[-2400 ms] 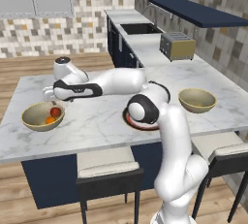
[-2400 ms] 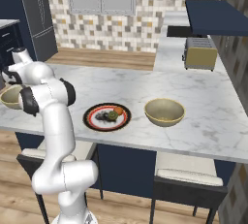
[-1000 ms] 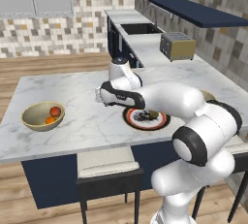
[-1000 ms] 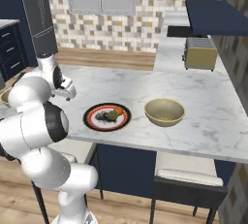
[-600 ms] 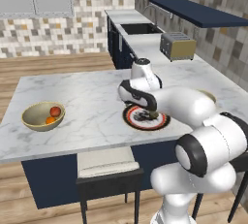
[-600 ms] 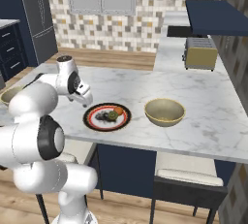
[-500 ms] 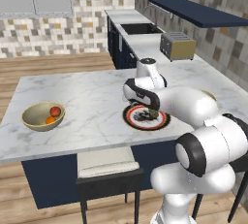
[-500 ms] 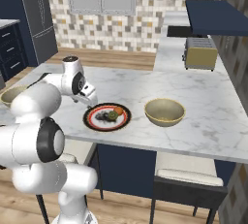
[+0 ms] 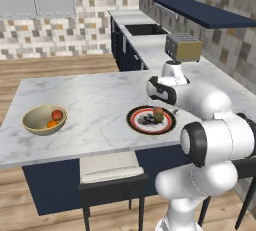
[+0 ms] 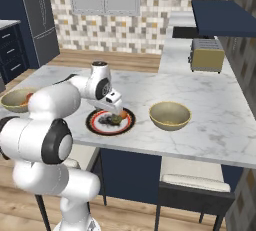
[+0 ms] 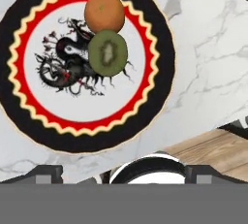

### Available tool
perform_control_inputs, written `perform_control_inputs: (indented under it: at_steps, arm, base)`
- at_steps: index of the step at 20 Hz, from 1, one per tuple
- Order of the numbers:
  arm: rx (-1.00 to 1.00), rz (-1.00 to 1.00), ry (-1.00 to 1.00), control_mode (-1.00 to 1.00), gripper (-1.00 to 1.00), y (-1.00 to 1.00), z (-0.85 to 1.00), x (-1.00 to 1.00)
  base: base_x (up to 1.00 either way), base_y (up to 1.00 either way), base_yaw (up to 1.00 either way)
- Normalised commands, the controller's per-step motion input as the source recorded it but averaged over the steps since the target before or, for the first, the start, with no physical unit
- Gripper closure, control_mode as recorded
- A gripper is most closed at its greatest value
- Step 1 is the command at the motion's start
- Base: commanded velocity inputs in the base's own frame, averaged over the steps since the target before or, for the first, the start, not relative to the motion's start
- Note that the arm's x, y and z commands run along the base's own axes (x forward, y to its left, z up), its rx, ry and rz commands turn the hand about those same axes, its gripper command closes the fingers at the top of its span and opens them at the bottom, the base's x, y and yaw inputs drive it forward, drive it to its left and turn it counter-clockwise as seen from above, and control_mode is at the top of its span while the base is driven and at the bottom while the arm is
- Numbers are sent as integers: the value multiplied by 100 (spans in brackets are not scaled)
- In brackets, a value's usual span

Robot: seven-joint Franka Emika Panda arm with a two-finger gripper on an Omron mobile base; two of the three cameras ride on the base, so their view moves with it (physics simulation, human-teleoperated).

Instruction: Take the fruits from the plate on the dining counter and place two fruits in each bowl.

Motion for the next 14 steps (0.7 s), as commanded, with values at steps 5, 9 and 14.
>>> perform_control_inputs:
  at_steps: [5, 9, 14]
  arm:
    - [0, 7, 3, -100, -100, -24, -33, 29]
    - [0, 4, 0, -100, -100, -3, -35, 41]
    - [0, 1, 4, -100, -100, 8, -38, 44]
  base:
    - [0, 0, 0]
    - [0, 0, 0]
    - [0, 0, 0]
